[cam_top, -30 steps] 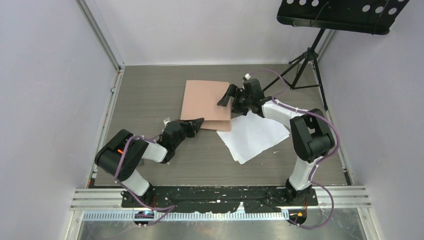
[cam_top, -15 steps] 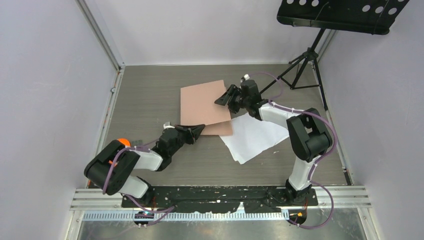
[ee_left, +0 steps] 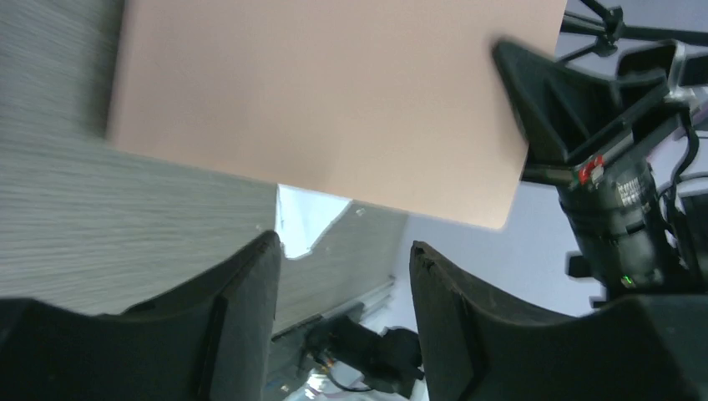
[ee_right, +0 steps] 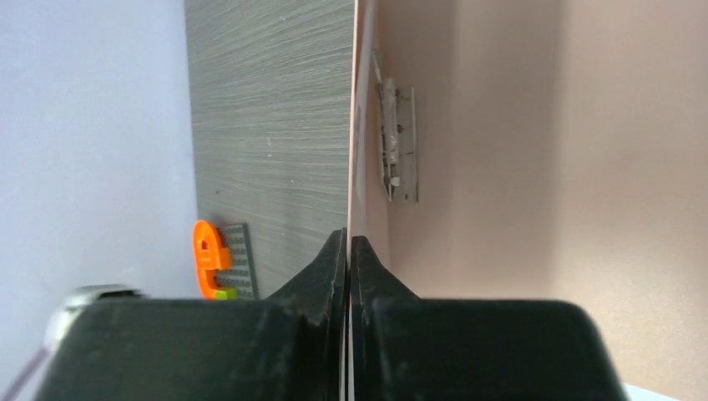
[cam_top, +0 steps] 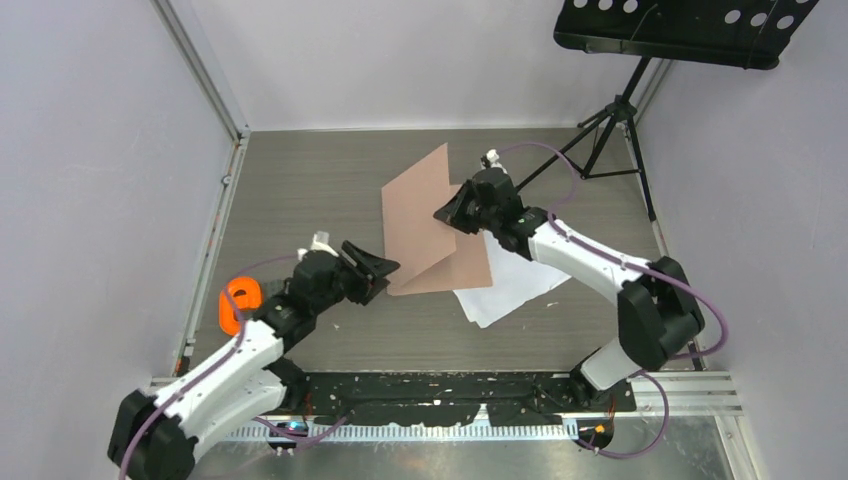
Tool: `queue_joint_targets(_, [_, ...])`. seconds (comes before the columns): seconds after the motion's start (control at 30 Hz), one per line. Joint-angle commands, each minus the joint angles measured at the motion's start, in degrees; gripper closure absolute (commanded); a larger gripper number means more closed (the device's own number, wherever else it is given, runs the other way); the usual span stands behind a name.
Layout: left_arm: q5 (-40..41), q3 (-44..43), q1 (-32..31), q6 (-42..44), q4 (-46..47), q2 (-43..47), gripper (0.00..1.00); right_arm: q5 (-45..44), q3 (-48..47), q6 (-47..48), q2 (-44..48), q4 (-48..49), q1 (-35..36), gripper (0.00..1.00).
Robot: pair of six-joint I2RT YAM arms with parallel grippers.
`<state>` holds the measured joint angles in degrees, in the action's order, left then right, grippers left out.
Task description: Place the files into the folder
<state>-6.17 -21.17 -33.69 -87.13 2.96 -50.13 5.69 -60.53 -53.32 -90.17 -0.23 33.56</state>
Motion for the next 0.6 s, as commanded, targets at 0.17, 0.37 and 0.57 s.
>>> queue_joint_targets(0.17, [11.14, -26.32, 13.21, 35.2, -41.69, 2.66, 0.38, -26.92, -10.39, 4.93, 9.34, -22.86, 16.27, 0.94])
queue_joint_targets(0.37, [2.28, -32.42, 19.61, 39.34, -38.96, -8.42, 0.42, -32.85, -16.77, 6.37, 4.07, -27.38, 22.81, 0.83])
queue_joint_targets(0.57, [-0.03, -32.73, 20.33, 39.71, -36.58, -12.35, 0.46, -35.05, -22.15, 8.73, 1.49, -28.31, 25.71, 0.52])
